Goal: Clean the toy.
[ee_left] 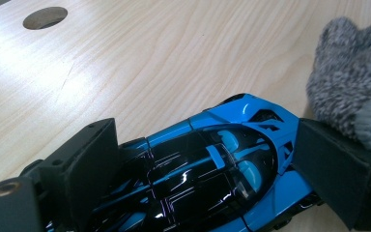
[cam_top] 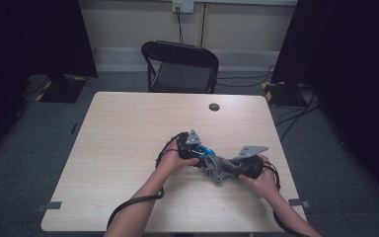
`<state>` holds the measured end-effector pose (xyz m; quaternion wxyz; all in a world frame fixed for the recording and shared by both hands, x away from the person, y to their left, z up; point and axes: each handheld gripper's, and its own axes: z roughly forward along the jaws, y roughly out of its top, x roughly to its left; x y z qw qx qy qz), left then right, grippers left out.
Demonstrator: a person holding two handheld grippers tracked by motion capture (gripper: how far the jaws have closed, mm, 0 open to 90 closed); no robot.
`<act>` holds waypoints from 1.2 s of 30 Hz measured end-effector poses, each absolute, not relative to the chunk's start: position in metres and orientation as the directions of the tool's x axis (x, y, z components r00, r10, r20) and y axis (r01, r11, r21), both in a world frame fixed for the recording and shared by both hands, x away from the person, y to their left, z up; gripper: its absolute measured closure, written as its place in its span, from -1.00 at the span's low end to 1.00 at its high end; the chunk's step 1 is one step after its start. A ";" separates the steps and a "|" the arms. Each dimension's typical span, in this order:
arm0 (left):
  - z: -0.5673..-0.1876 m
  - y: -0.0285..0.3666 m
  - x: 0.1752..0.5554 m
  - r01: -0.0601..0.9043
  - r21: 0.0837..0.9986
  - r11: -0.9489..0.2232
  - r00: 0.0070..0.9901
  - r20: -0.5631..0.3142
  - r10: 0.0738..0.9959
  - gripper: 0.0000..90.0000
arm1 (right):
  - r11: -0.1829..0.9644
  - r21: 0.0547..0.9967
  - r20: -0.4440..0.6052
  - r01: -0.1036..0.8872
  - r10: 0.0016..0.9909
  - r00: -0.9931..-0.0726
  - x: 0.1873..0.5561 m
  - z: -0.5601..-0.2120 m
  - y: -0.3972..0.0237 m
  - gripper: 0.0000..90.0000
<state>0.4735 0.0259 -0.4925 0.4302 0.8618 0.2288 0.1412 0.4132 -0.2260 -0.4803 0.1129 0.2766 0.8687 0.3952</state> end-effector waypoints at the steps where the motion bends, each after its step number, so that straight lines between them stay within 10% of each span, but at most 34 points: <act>1: -0.493 0.026 0.473 0.274 0.806 -0.525 0.855 0.046 0.516 -0.80 | 0.537 0.747 0.021 0.391 0.569 -0.822 0.414 -0.482 -0.224 0.69; 36: -0.493 0.025 0.472 0.274 0.806 -0.525 0.854 0.047 0.519 -0.80 | 0.527 0.724 -0.015 0.445 0.657 -0.753 0.442 -0.489 -0.223 0.69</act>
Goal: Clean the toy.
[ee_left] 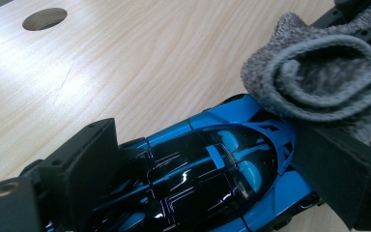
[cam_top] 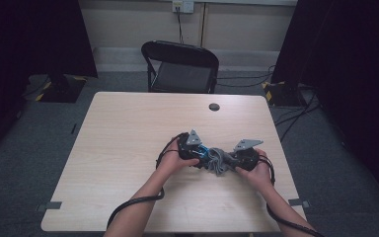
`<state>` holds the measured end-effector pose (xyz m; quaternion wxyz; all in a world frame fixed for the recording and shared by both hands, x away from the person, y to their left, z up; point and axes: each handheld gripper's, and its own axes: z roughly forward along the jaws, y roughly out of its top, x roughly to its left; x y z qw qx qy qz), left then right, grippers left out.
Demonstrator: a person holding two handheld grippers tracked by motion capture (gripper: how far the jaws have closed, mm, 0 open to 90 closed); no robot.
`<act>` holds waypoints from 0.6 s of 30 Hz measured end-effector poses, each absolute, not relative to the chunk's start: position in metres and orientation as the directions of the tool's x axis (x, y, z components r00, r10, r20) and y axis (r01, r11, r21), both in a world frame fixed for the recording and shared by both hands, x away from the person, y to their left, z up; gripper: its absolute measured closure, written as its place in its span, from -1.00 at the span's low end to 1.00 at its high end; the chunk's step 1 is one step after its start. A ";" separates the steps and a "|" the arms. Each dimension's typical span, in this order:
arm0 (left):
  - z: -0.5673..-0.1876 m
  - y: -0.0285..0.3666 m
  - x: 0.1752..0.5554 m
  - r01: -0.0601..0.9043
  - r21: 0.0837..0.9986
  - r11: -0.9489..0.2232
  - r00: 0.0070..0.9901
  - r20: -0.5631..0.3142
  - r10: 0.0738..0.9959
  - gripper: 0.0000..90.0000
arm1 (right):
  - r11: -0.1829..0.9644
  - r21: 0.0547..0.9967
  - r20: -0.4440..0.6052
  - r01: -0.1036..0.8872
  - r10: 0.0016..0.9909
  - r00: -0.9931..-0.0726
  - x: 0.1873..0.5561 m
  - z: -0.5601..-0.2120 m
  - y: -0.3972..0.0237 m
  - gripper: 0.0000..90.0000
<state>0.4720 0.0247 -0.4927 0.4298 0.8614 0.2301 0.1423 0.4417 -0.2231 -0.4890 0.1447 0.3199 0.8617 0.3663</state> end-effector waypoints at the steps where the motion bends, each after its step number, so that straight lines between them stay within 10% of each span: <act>1: -0.493 0.025 0.472 0.274 0.806 -0.524 0.854 0.047 0.518 -0.80 | 0.528 0.723 -0.018 0.446 0.660 -0.751 0.443 -0.489 -0.223 0.68; 18: -0.493 0.025 0.472 0.274 0.806 -0.525 0.856 0.046 0.516 -0.80 | 0.520 0.713 -0.051 0.471 0.708 -0.704 0.463 -0.488 -0.224 0.68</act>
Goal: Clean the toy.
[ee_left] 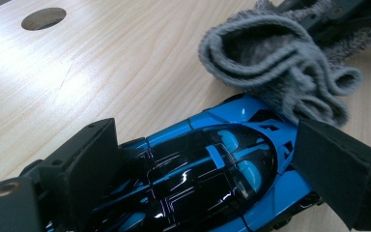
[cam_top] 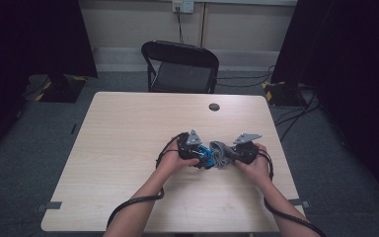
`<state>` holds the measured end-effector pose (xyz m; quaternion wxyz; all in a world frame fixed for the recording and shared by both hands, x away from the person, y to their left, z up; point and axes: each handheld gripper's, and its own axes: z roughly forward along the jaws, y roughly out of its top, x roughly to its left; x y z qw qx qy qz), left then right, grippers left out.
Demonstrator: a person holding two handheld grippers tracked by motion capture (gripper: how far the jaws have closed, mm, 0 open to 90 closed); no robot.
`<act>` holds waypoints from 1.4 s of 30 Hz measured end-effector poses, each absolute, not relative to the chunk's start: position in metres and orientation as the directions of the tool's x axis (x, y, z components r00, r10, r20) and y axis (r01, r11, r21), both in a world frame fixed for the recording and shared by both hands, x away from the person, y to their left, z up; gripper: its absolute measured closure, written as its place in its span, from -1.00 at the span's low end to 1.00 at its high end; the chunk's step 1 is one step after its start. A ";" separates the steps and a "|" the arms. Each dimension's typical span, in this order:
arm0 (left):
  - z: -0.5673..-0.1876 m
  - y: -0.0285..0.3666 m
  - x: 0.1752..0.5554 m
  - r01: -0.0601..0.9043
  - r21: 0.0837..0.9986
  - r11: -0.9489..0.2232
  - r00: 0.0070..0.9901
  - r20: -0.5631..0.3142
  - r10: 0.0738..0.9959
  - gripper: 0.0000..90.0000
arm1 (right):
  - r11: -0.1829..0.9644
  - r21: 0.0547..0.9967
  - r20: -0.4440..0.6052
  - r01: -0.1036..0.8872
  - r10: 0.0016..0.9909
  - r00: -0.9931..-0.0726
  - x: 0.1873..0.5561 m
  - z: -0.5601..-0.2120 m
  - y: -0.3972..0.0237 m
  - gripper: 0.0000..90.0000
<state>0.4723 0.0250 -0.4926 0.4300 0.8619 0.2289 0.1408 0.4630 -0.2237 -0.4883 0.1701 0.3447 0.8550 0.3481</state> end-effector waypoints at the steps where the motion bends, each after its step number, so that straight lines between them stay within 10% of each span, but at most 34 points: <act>1: -0.493 0.025 0.472 0.274 0.806 -0.525 0.855 0.045 0.516 -0.80 | 0.519 0.713 -0.052 0.471 0.710 -0.703 0.465 -0.488 -0.224 0.68; 42: -0.493 0.026 0.473 0.270 0.812 -0.518 0.857 0.043 0.514 -0.80 | 0.463 0.725 -0.051 0.509 0.773 -0.632 0.497 -0.482 -0.216 0.68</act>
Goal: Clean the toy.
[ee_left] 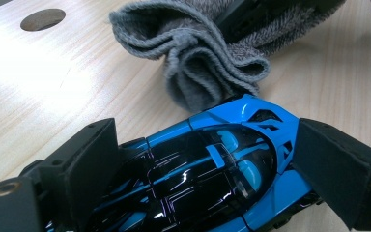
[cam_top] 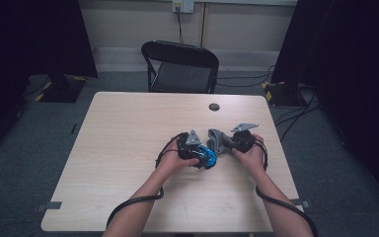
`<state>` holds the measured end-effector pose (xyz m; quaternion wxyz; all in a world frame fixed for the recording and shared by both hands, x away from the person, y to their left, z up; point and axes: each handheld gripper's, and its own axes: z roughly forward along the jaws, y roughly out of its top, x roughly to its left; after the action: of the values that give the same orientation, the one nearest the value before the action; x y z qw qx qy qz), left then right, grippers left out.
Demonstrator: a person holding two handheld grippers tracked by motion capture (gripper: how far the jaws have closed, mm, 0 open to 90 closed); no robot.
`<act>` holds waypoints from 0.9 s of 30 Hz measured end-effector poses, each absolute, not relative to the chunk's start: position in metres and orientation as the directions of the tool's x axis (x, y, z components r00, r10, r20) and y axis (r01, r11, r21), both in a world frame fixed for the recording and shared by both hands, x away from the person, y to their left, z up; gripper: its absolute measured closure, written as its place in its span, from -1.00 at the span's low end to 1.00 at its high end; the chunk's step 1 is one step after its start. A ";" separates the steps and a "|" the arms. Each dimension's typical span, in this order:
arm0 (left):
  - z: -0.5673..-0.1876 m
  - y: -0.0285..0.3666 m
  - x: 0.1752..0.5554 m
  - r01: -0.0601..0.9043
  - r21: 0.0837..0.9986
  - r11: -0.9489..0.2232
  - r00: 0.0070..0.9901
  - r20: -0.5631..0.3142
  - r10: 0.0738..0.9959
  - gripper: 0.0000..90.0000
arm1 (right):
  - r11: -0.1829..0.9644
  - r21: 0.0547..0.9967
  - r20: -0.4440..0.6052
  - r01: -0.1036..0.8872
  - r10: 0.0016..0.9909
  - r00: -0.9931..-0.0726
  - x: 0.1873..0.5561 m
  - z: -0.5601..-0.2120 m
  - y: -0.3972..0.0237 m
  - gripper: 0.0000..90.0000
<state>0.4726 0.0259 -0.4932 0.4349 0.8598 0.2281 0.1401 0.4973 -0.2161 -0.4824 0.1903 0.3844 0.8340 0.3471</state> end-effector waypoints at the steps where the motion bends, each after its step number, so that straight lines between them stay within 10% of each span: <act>1: -0.493 0.026 0.473 0.268 0.811 -0.520 0.858 0.045 0.512 -0.80 | 0.463 0.728 -0.052 0.505 0.772 -0.633 0.497 -0.481 -0.216 0.68; 27: -0.494 0.026 0.473 0.264 0.813 -0.519 0.858 0.048 0.511 -0.80 | 0.431 0.785 -0.008 0.444 0.724 -0.689 0.448 -0.456 -0.255 0.68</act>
<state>0.4726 0.0264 -0.4935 0.4354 0.8600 0.2253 0.1418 0.4483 -0.2548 -0.4562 0.1755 0.3529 0.8276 0.3997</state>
